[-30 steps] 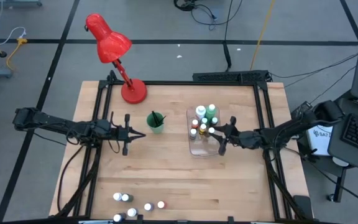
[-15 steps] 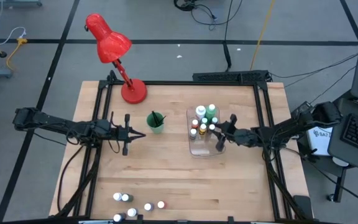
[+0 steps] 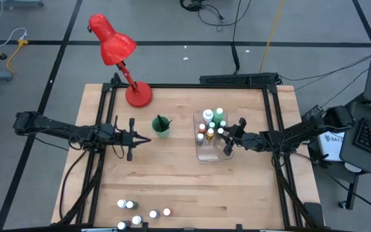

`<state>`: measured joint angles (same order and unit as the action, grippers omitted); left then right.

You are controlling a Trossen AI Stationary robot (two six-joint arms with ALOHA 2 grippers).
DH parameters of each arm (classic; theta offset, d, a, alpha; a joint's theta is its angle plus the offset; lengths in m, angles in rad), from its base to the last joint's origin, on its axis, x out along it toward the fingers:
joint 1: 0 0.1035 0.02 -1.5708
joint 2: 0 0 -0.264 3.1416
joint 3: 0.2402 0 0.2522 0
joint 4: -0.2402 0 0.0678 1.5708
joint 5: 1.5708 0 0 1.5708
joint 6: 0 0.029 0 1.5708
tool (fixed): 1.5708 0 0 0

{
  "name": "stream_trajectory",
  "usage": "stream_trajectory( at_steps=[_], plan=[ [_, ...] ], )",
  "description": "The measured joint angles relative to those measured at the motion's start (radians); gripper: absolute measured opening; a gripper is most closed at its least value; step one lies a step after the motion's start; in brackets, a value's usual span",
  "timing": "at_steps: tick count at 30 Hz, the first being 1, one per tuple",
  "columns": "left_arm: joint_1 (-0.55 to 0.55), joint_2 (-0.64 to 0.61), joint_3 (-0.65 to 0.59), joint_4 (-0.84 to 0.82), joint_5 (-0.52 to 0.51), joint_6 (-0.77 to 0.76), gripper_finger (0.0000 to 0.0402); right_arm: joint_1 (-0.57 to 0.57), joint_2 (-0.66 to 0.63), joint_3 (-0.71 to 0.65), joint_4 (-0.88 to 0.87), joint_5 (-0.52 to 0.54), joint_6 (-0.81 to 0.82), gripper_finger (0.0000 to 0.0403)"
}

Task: Pick & Place Paint Supplies
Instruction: Put the small black paint bottle into the transparent bin, then put the small red paint bottle into the transparent bin

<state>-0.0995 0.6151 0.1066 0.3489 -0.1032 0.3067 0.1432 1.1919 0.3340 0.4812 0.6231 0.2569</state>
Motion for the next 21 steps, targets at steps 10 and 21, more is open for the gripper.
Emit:
stream_trajectory(
  at_steps=[10, 21],
  plan=[
    [0.0, 0.0, 0.0, 0.0, 0.0, 0.0, 0.0015, 0.005, 0.0, 0.001, 0.142, 0.004, -0.042, 0.0168],
    [0.0, 0.0, 0.0, 0.016, -0.025, -0.043, 0.0014, 0.127, -0.012, 0.002, 0.483, -0.177, -0.261, 0.0148]
  ],
)
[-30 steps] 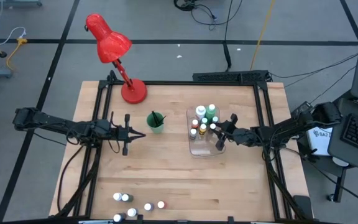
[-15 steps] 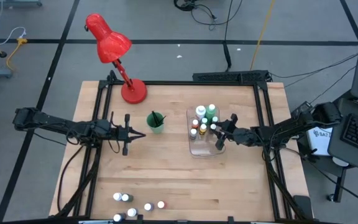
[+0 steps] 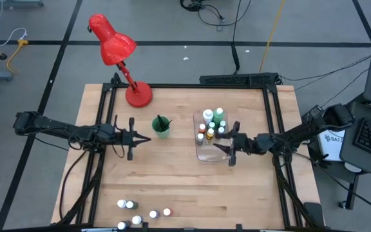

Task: Pick & Place Paint Supplies
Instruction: Put the small red paint bottle into the transparent bin

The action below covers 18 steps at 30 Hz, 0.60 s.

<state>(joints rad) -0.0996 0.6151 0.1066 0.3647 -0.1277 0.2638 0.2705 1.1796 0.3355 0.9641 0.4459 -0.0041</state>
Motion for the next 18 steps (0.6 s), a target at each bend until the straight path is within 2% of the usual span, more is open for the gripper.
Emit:
stream_trajectory(
  at_steps=[3, 7, 9, 13, 18],
  plan=[
    [0.0, 0.0, 0.0, 0.016, -0.03, -0.031, 0.0015, 0.001, -0.022, 0.0, -0.037, -0.023, 0.007, 0.0106],
    [0.0, 0.0, 0.0, 0.053, -0.025, -0.041, 0.0015, 0.002, -0.027, -0.001, -0.134, -0.033, -0.006, 0.003],
    [0.0, 0.0, 0.0, 0.084, -0.023, -0.061, 0.0014, 0.001, -0.027, -0.002, -0.145, -0.037, -0.001, 0.0008],
    [0.0, 0.0, 0.0, 0.101, -0.022, -0.1, 0.0014, 0.002, -0.024, -0.002, -0.128, -0.057, -0.019, 0.0016],
    [0.0, 0.0, 0.0, 0.106, -0.056, -0.14, 0.0014, 0.002, -0.024, -0.004, -0.115, -0.059, -0.142, 0.0011]
  ],
)
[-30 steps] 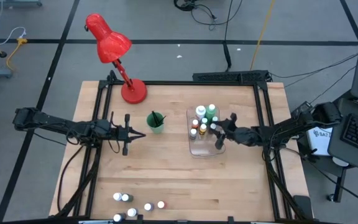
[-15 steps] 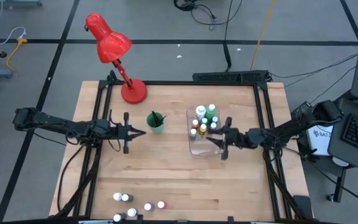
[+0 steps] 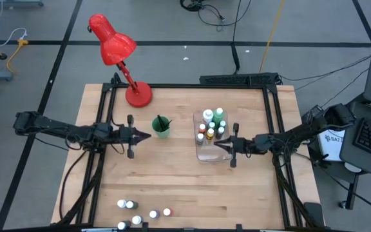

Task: Pick & Place Paint Supplies
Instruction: Put the small red paint bottle into the transparent bin

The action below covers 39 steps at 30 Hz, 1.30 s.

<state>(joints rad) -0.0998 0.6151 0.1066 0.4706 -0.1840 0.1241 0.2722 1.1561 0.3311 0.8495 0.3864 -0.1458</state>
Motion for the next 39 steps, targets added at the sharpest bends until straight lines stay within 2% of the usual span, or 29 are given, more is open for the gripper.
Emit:
stream_trajectory(
  at_steps=[5, 7, 11, 13, 15, 25, 39],
  plan=[
    [0.0, 0.0, 0.0, 0.006, -0.178, -0.012, 0.0014, -0.003, 0.0, -0.05, 0.074, -0.088, -0.029, 0.0002],
    [0.0, 0.0, 0.0, 0.006, -0.212, -0.019, 0.0014, -0.003, 0.0, -0.076, 0.146, -0.099, -0.032, 0.0001],
    [0.0, 0.0, 0.0, 0.005, -0.214, -0.014, 0.0014, -0.004, -0.001, -0.123, 0.315, -0.042, -0.042, 0.0001],
    [0.0, 0.0, 0.0, 0.005, -0.216, -0.004, 0.0014, -0.004, -0.001, -0.141, 0.343, 0.006, -0.042, 0.0001],
    [0.0, 0.0, 0.0, 0.005, -0.217, 0.003, 0.0014, -0.004, 0.0, -0.154, 0.344, 0.034, -0.036, 0.0001],
    [0.0, 0.0, 0.0, 0.004, -0.217, 0.001, 0.0015, -0.003, 0.014, -0.184, 0.284, 0.028, 0.018, 0.0001],
    [0.0, 0.0, 0.0, 0.004, -0.217, 0.002, 0.0015, -0.003, 0.013, -0.183, 0.295, 0.028, -0.022, 0.0004]
  ],
)
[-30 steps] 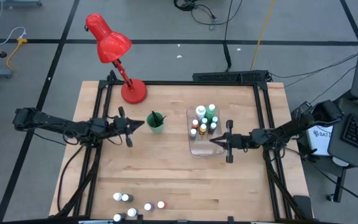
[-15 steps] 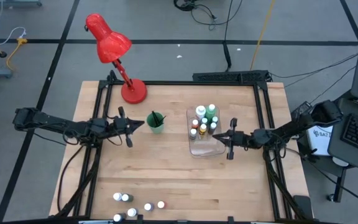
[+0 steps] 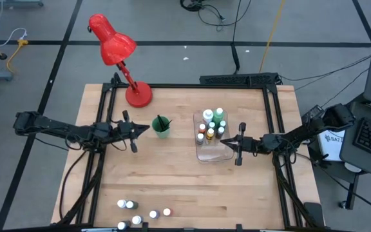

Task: Pick & Place Paint Supplies
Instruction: Put the small red paint bottle into the transparent bin

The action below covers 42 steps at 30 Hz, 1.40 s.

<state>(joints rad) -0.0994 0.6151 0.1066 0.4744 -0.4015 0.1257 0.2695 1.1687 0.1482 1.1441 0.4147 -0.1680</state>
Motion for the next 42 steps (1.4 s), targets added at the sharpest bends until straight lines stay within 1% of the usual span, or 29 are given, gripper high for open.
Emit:
stream_trajectory(
  at_steps=[9, 26, 28, 29, 33, 35, 36, 38, 39, 40, 42],
  plan=[
    [0.0, 0.0, 0.0, 0.0, 0.0, 0.0, 0.0015, 0.0, 0.0, 0.0, -0.007, 0.0, 0.035, 0.0004],
    [0.0, 0.0, 0.0, 0.004, 0.008, 0.0, 0.0015, 0.0, 0.0, 0.0, -0.012, -0.001, 0.051, 0.0004],
    [0.0, 0.0, 0.0, 0.012, 0.008, -0.022, 0.0015, 0.001, 0.0, 0.0, -0.022, -0.001, 0.058, 0.0004],
    [0.0, 0.0, 0.0, 0.016, 0.011, -0.056, 0.0015, 0.001, 0.0, 0.0, -0.034, -0.001, 0.071, 0.0004],
    [-0.001, 0.003, 0.0, 0.002, 0.089, -0.239, 0.0015, 0.001, 0.0, 0.0, -0.06, -0.001, 0.098, 0.0004],
    [-0.001, 0.01, 0.0, 0.011, 0.094, -0.255, 0.0015, 0.001, 0.001, 0.0, -0.068, -0.001, 0.101, 0.0004],
    [0.0, 0.01, 0.0, 0.023, 0.083, -0.239, 0.0015, 0.001, 0.001, 0.0, -0.067, -0.001, 0.103, 0.0004],
    [0.0, 0.009, 0.0, 0.085, 0.069, -0.217, 0.0015, 0.001, 0.0, 0.0, -0.069, -0.001, 0.112, 0.0004],
    [0.001, 0.008, 0.0, 0.117, 0.094, -0.23, 0.0015, 0.001, 0.0, 0.0, -0.073, -0.001, 0.12, 0.0004],
    [0.001, 0.009, 0.005, 0.14, 0.144, -0.243, 0.0015, 0.001, 0.0, 0.0, -0.076, -0.001, 0.129, 0.0004],
    [-0.013, 0.015, 0.053, 0.104, 0.258, -0.268, 0.0015, 0.001, 0.0, 0.0, -0.076, -0.001, 0.137, 0.0004]
  ],
)
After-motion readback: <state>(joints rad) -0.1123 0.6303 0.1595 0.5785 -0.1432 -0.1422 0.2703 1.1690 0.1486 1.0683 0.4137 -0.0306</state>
